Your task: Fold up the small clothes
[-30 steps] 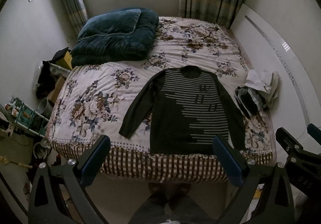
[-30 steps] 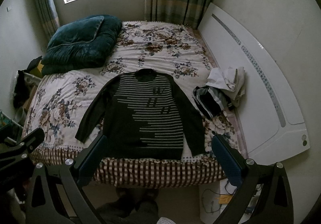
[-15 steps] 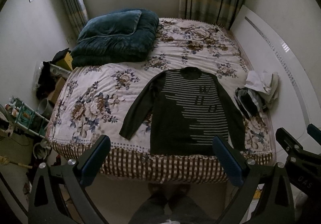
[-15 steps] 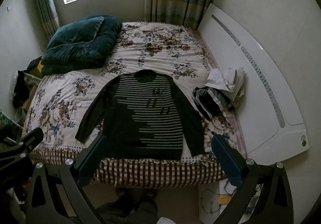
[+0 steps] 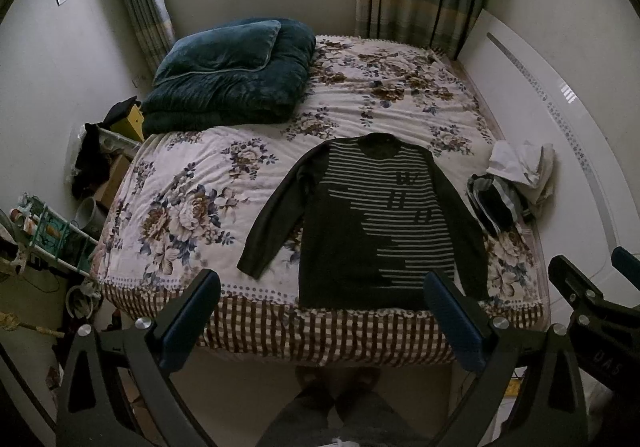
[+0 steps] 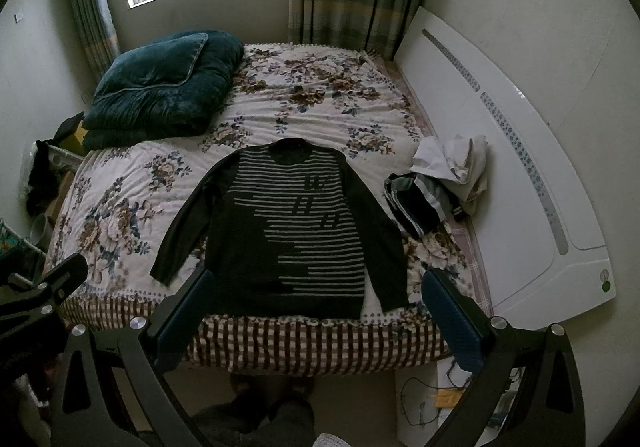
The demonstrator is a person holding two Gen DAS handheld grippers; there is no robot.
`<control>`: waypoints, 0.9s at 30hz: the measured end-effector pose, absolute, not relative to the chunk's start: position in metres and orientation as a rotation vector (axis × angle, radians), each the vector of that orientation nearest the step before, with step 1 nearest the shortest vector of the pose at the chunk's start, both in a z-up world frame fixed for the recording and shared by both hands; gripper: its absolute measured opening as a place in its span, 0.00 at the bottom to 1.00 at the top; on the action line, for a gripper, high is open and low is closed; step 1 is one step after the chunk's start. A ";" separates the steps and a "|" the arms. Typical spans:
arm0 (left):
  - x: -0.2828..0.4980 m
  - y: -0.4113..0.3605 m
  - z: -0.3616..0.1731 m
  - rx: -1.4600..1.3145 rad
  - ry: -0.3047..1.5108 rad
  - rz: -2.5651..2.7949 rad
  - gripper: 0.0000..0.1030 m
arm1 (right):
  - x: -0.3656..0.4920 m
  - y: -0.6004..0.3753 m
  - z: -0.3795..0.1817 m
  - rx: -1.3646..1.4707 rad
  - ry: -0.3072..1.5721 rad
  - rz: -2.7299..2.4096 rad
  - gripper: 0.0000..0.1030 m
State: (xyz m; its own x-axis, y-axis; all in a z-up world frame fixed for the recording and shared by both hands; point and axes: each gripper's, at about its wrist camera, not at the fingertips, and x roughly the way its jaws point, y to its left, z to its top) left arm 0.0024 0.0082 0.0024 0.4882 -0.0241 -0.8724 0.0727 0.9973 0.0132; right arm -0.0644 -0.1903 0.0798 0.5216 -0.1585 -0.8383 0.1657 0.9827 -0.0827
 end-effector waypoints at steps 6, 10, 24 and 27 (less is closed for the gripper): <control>0.002 0.010 0.003 0.047 1.060 -0.060 1.00 | -0.065 -0.191 0.078 0.006 1.002 -0.194 1.00; 0.002 0.009 0.003 0.048 1.057 -0.060 1.00 | -0.065 -0.190 0.079 0.005 1.004 -0.196 1.00; 0.006 0.006 0.004 0.049 1.062 -0.068 1.00 | -0.064 -0.188 0.079 0.006 1.005 -0.197 1.00; 0.012 0.003 0.003 0.048 1.069 -0.078 1.00 | -0.064 -0.191 0.078 0.006 1.009 -0.202 1.00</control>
